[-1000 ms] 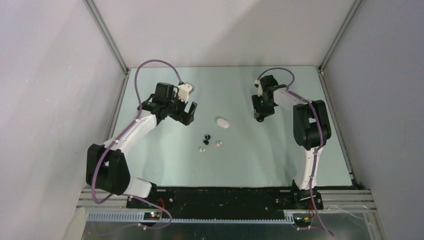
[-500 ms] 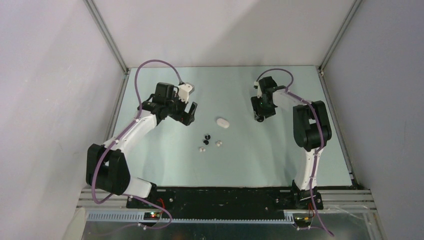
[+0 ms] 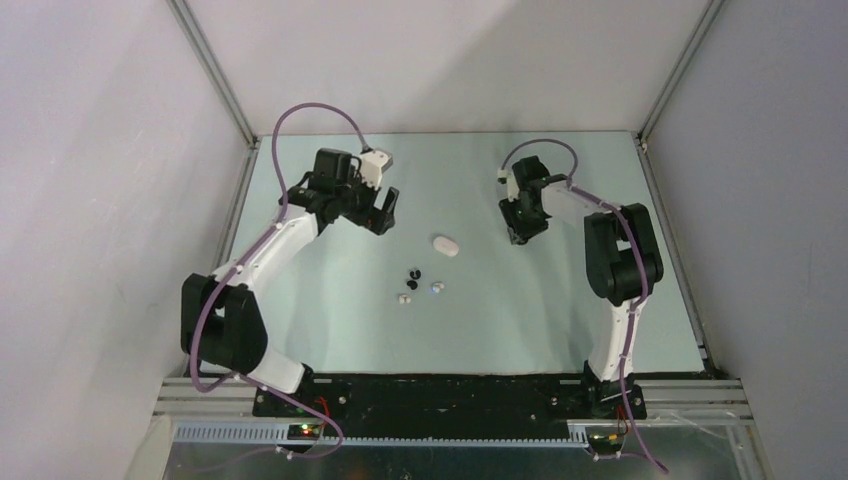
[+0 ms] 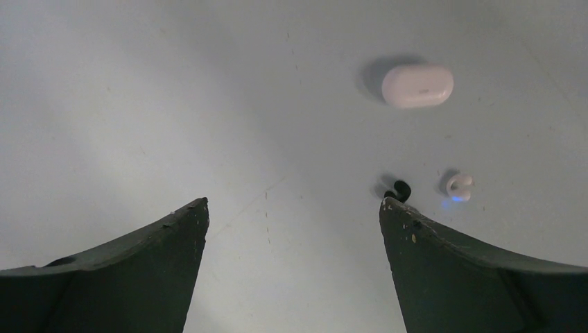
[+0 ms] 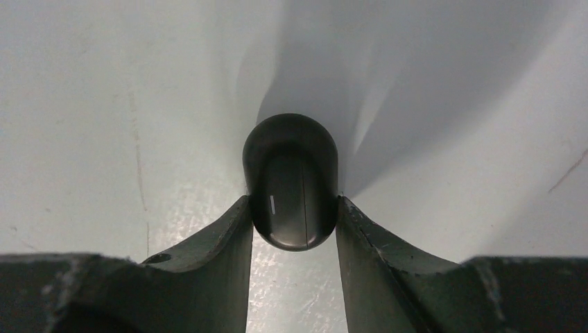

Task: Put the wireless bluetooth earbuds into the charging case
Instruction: Pick up the charging case from the center of the board, then pass from the right arm to the left

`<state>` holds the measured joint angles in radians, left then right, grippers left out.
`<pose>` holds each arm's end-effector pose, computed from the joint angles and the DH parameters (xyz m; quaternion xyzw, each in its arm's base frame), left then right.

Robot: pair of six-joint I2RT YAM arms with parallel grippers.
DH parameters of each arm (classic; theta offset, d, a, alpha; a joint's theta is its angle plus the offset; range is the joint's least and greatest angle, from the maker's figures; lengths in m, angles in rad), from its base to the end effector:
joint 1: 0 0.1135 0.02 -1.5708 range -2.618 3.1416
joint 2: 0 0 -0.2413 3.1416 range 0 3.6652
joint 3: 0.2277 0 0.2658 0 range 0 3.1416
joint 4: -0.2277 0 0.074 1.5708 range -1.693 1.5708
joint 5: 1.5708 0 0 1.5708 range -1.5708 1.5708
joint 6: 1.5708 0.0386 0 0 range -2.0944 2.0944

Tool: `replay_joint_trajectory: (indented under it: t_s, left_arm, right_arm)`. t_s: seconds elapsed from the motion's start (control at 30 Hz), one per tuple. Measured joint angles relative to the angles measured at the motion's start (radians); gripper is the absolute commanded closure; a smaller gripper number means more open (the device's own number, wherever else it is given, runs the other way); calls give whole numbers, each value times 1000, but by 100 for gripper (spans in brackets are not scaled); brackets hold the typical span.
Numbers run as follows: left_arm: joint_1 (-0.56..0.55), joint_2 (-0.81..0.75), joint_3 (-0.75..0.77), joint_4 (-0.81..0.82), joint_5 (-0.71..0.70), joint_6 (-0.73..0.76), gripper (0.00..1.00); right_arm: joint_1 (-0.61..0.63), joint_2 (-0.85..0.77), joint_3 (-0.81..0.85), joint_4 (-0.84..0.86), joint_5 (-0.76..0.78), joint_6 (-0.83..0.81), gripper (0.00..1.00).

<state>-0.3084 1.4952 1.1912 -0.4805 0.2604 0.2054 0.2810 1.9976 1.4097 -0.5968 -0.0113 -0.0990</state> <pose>0.3263 -0.1144 0.2552 0.2808 0.8732 -0.1393 0.3732 0.3948 0.1144 0.1352 -0.1864 0.9635 0.0230 0.1906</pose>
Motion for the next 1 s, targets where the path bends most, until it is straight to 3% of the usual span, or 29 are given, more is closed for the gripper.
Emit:
replay_joint_trajectory:
  t_s: [0.1,0.27,0.43,0.53,0.63,1.0]
  left_arm:
    - [1,26,56,-1,12,-18,1]
    - [5,83,199,-1,79,-71,1]
    - [6,116,321,18,179,-133,1]
    - [6,131,364,50,246,-165,4]
    - [6,159,417,66,302,-209,15]
    - [2,193,475,116,534,-279,21]
  right_arm:
    - [39,-5,0,0,-6,-107,96]
    - [78,-67,-11,33,-112,-253,94]
    - [94,-220,-10,168,-205,-323,92]
    - [132,-303,0,262,-221,-328,91]
    - [190,-353,11,354,-221,-310,90]
    - [283,-362,52,456,-171,-193,89]
